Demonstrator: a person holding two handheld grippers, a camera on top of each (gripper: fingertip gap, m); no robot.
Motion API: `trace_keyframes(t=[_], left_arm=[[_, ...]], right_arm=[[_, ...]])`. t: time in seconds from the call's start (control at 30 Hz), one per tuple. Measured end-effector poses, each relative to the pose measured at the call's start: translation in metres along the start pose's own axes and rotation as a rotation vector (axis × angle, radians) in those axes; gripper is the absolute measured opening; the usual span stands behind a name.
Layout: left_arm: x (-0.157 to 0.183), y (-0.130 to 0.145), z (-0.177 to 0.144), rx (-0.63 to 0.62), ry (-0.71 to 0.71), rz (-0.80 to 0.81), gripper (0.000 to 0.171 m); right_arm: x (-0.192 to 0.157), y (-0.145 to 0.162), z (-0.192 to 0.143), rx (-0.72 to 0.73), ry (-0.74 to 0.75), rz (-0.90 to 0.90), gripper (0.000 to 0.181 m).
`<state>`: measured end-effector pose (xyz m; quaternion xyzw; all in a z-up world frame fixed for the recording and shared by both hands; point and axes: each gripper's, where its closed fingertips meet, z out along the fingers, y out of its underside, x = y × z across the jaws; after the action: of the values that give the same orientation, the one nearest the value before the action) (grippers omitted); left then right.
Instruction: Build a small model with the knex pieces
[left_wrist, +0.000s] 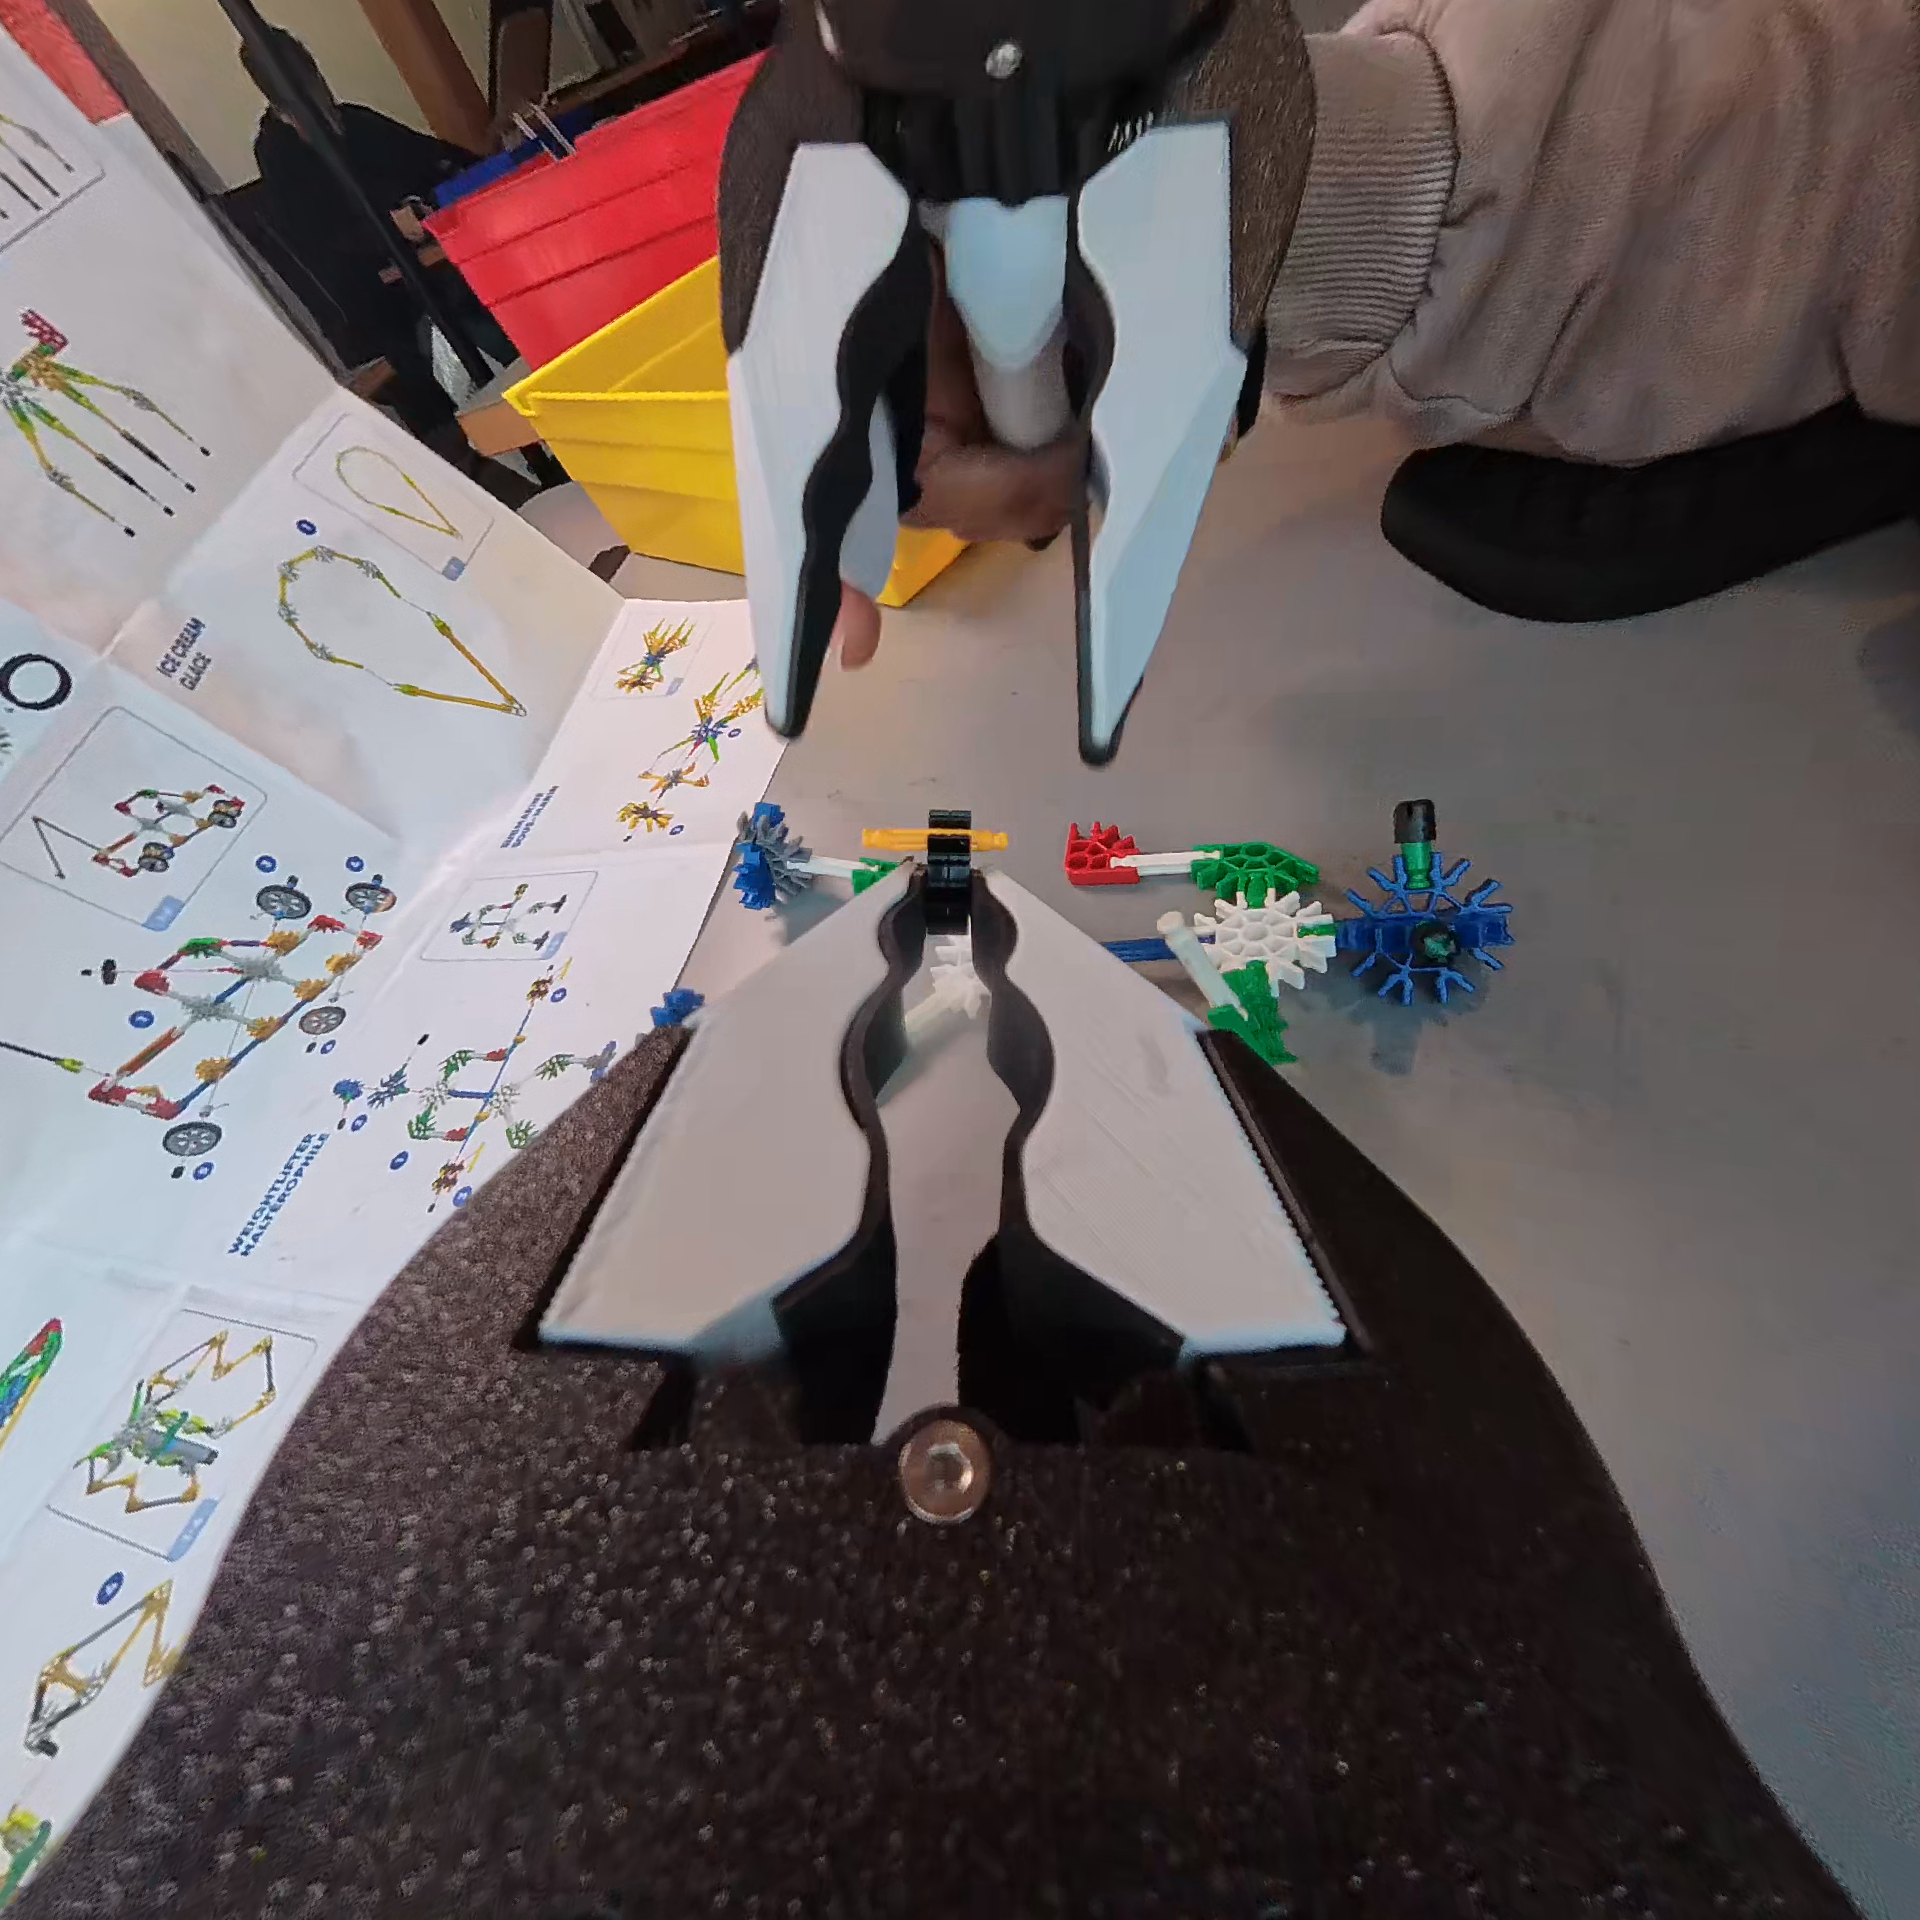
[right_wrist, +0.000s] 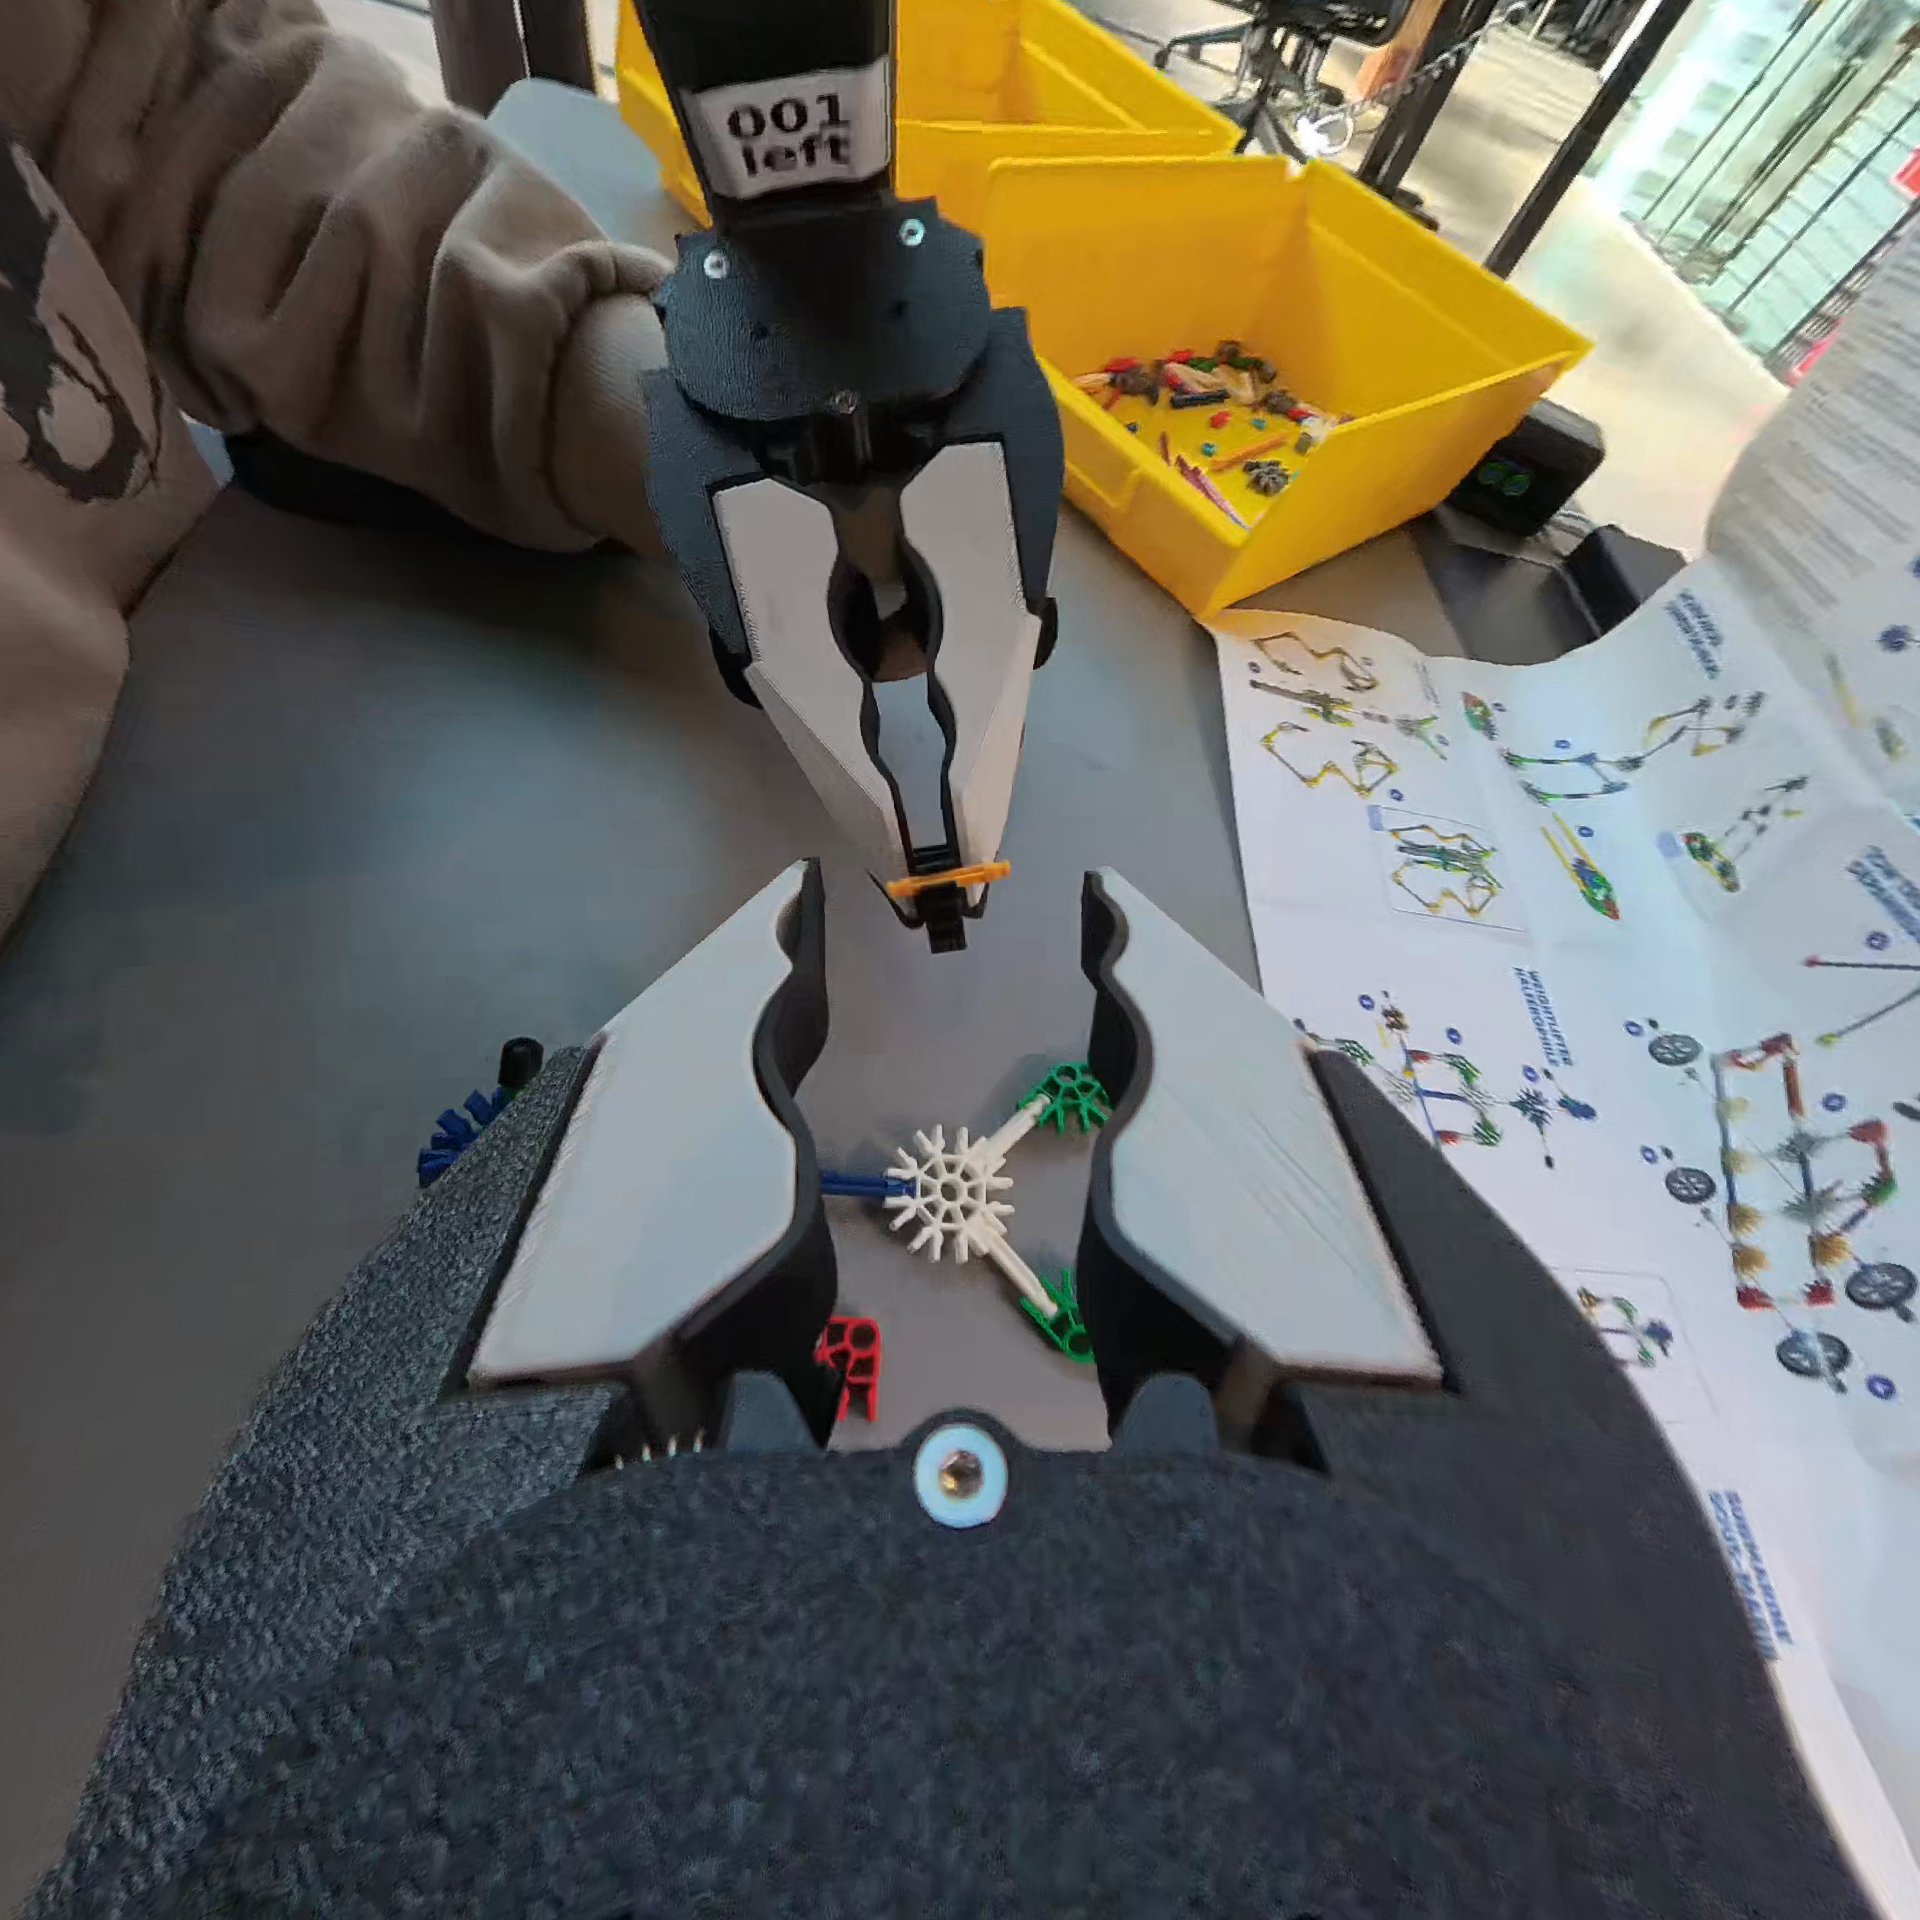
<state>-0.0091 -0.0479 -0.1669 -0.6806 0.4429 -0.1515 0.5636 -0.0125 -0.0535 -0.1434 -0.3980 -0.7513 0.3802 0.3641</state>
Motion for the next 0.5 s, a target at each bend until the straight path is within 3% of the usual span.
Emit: trace_keyframes(t=[0.07,0.13,0.5], left_arm=[[0.007,-0.002,0.001,-0.005,0.022,0.026,0.008],[0.008,-0.003,0.0,-0.017,0.017,0.048,0.008],[0.003,-0.02,-0.012,0.099,0.088,-0.109,0.008]], right_arm=[[-0.003,0.009,0.014,-0.055,-0.01,-0.034,0.046],[-0.01,0.012,0.019,-0.068,-0.052,-0.043,0.029],[-0.005,-0.002,0.007,0.087,-0.081,0.036,0.024]])
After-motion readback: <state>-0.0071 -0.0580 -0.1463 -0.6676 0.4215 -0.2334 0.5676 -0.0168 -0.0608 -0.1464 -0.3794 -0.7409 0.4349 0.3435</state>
